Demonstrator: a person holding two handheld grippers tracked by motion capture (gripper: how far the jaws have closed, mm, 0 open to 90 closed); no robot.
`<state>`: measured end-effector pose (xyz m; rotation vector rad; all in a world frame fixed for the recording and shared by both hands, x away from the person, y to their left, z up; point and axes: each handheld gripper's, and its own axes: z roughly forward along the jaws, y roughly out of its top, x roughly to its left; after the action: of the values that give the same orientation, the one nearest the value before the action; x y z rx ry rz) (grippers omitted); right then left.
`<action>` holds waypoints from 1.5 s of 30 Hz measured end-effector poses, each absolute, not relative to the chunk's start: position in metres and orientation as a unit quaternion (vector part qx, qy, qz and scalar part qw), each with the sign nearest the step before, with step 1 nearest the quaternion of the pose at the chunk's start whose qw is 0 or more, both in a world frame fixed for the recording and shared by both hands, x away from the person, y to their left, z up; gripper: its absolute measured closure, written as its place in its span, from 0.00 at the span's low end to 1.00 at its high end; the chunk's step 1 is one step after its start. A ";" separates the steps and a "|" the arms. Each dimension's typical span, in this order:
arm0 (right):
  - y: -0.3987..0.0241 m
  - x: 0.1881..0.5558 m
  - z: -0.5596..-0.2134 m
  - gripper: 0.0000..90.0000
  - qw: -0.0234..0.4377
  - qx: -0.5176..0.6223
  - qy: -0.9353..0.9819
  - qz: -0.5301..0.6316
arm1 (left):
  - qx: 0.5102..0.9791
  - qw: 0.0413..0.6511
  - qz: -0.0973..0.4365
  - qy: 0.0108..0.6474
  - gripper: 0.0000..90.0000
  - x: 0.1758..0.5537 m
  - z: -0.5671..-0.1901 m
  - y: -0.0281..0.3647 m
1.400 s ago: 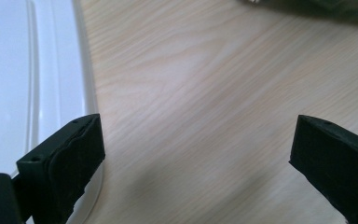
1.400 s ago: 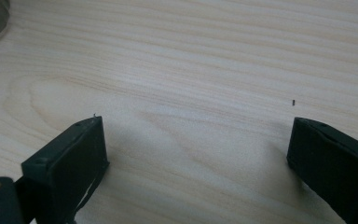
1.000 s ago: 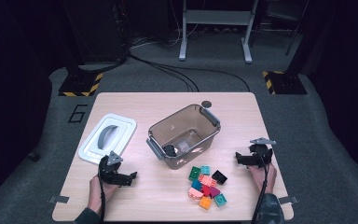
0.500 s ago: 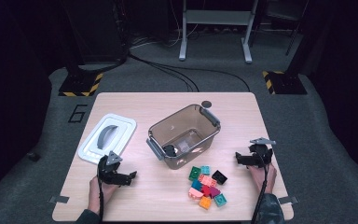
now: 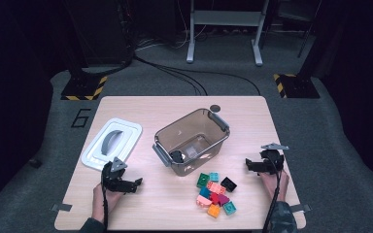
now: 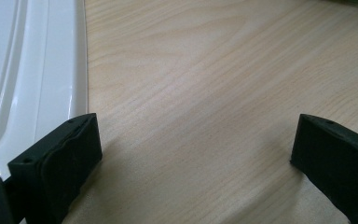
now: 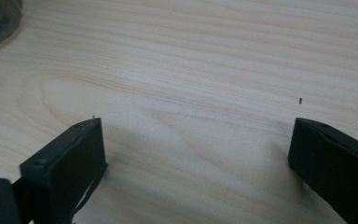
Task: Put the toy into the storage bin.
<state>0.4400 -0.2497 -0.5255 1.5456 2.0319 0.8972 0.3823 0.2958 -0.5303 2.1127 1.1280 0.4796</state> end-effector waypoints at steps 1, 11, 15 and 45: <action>-0.250 0.439 -0.525 0.00 0.208 0.557 0.735 0.326 | 0.813 0.342 0.184 0.434 0.02 0.382 -0.530 0.296; -0.235 0.401 -0.504 0.03 0.194 0.500 0.766 0.354 | 0.815 0.339 0.183 0.432 0.02 0.382 -0.530 0.296; -0.223 0.386 -0.499 0.00 0.188 0.477 0.780 0.359 | 0.815 0.339 0.183 0.432 0.02 0.382 -0.530 0.296; -0.187 0.350 -0.509 0.55 0.129 0.370 0.844 0.366 | 0.815 0.339 0.183 0.432 0.02 0.382 -0.530 0.296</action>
<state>0.3504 -0.1869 -0.5091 1.0760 2.4533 1.0635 0.3823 0.2962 -0.5298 2.1224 1.1254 0.4769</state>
